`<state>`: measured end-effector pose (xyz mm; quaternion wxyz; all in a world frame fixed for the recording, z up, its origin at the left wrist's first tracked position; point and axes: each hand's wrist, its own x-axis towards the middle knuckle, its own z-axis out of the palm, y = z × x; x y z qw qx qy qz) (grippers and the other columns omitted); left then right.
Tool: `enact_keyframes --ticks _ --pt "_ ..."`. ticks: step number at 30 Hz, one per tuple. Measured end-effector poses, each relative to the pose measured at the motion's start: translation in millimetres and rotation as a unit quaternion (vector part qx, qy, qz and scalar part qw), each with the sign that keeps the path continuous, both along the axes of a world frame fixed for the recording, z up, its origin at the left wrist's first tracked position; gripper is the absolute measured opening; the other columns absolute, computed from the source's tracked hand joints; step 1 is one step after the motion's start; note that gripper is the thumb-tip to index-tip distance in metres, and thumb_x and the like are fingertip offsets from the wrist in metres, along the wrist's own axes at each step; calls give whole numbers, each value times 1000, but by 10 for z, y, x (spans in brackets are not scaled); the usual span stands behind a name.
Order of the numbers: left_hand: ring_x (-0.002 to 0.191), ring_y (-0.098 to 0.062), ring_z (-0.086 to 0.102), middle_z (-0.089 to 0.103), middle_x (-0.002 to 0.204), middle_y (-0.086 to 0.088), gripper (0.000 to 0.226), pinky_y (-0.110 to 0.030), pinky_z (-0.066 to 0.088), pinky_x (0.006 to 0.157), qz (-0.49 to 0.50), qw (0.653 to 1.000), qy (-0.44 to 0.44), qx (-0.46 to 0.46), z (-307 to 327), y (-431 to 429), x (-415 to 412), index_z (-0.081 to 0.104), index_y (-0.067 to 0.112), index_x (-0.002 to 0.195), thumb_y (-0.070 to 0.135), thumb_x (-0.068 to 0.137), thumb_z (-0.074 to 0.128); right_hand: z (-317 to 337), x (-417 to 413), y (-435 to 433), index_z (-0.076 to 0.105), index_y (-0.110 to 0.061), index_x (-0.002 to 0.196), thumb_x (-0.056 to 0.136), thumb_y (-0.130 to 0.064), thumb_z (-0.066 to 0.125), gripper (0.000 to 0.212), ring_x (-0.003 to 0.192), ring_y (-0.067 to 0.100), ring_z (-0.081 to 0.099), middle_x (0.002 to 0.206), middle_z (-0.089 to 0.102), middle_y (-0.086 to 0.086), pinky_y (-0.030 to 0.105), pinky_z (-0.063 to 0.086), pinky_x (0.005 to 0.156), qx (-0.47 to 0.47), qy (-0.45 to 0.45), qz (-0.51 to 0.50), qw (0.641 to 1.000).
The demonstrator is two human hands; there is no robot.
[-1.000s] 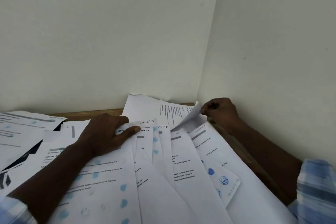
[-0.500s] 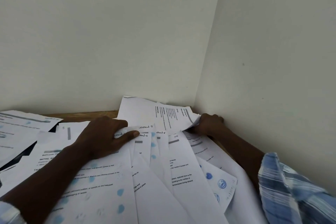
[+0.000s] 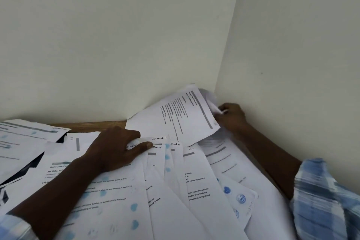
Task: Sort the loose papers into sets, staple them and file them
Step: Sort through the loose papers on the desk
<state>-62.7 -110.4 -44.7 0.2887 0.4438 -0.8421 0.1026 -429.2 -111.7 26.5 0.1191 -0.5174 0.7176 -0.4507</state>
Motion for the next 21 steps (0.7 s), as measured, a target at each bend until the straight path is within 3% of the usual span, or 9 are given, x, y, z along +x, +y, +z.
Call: enact_keyframes --ticks 3,7,11,15,21 --pt "64 -13 48 50 54 7 74 -34 44 62 7 1000 -2 6 -7 14 -7 49 21 67 89 87 28 606 14 31 69 -21 92 87 -28 78 13 73 19 67 86 72 2 27 50 67 -130 -2 11 991" --pt "61 -9 48 49 54 8 76 -32 42 60 7 1000 2 8 21 50 -14 51 23 68 92 85 25 1191 181 35 64 -22 98 92 -28 71 11 74 19 69 85 73 1 31 56 69 -245 -41 46 968" --pt "70 -11 57 59 63 6 84 -33 46 65 27 1000 0 8 30 81 -17 64 23 81 95 83 20 1452 360 37 65 -23 99 89 -29 72 14 74 18 70 83 74 1 35 59 73 -306 -69 74 947" --pt "66 -10 52 50 58 5 83 -28 39 60 20 1000 10 5 56 109 -30 57 22 76 95 82 19 1648 451 76 62 -29 92 89 -29 73 11 71 17 67 83 73 2 34 56 71 -348 -80 92 929" --pt "70 -14 54 52 61 2 83 -33 44 65 16 1000 21 15 32 101 -18 52 18 77 94 84 22 1787 497 108 62 -19 100 92 -21 74 15 63 8 61 79 68 0 25 53 63 -391 -116 96 908"
